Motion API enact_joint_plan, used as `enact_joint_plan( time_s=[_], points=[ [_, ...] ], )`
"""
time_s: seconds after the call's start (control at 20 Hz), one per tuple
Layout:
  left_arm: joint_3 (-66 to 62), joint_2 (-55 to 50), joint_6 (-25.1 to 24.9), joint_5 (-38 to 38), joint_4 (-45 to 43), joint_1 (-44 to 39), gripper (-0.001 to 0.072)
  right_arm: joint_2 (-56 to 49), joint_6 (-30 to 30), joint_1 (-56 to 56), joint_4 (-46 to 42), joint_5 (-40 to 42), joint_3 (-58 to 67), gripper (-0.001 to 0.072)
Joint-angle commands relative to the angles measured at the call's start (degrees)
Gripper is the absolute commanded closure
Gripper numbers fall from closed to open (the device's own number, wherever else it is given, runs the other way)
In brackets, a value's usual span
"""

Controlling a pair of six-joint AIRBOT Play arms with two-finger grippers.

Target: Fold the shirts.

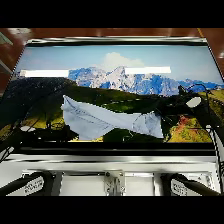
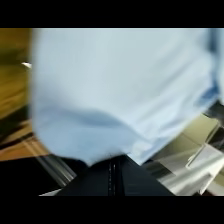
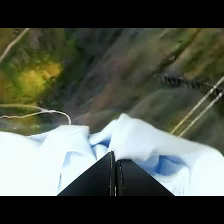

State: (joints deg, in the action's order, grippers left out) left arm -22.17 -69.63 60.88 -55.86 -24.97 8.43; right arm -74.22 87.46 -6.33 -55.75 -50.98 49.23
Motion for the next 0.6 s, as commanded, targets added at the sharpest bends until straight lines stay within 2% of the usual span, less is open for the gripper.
enact_joint_plan(
  time_s=[0.0,0.2,0.25,0.4,0.55],
  points=[
    [-10.8,3.89,-4.92,-6.49,3.39,0.13,0.0676,3.41,-2.1,0.04,0.37,0.68,0.31,0.066],
    [-41.07,14.6,-4.68,-8.66,-0.61,0.66,0.0676,14.88,-4.39,0.0,-0.44,4.52,5.01,0.066],
    [-50.01,15.89,-3.17,-8.68,-2.21,1.62,0.0675,18.27,-4.33,0.0,-0.9,6.99,7.61,0.066],
    [-78.42,16.92,5.81,-8.7,-7.78,7.3,0.0675,27.34,-3.72,0.0,-3.93,10.05,16.74,0.066],
    [-97.66,17.22,14.8,-9.22,-20.68,14.21,0.0673,33.51,5.51,0.0,-16.57,5.77,24.5,0.066]
  ],
)
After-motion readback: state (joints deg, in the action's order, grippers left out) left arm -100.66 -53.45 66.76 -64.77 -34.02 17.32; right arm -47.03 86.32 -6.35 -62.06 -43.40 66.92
